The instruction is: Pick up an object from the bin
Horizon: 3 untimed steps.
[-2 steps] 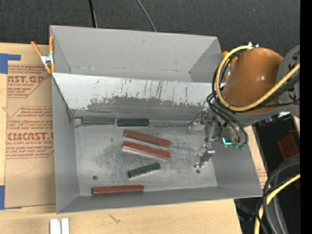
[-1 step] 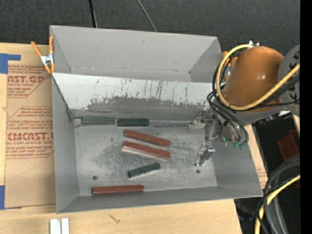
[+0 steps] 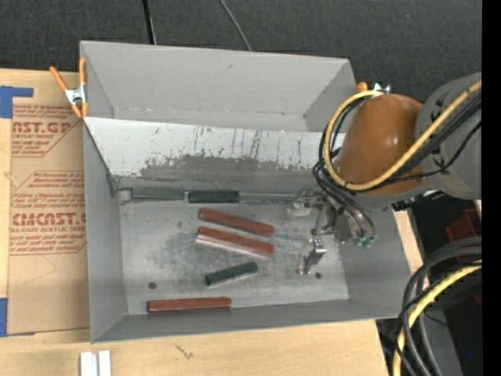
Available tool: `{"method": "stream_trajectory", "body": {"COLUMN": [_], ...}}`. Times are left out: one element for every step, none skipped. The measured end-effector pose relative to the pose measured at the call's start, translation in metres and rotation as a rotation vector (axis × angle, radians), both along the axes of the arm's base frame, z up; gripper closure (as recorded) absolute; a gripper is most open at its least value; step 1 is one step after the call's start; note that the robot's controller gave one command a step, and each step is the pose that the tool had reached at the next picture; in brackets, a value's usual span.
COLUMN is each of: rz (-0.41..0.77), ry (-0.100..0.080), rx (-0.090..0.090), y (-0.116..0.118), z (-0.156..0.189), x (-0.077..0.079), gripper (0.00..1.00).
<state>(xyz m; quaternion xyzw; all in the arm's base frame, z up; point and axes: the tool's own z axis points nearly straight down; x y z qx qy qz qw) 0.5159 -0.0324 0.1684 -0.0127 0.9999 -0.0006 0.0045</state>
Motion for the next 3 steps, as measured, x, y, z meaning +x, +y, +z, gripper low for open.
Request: {"method": "stream_trajectory", "body": {"rz": [0.157, 0.160, 0.156], "ry": [-0.036, 0.010, -0.027], "rx": [-0.003, -0.001, -0.006], "y": [-0.005, -0.006, -0.008], "z": [-0.087, -0.091, -0.089], "x": [0.043, 0.032, 0.041], "gripper": [1.00, 0.00, 1.00]}}
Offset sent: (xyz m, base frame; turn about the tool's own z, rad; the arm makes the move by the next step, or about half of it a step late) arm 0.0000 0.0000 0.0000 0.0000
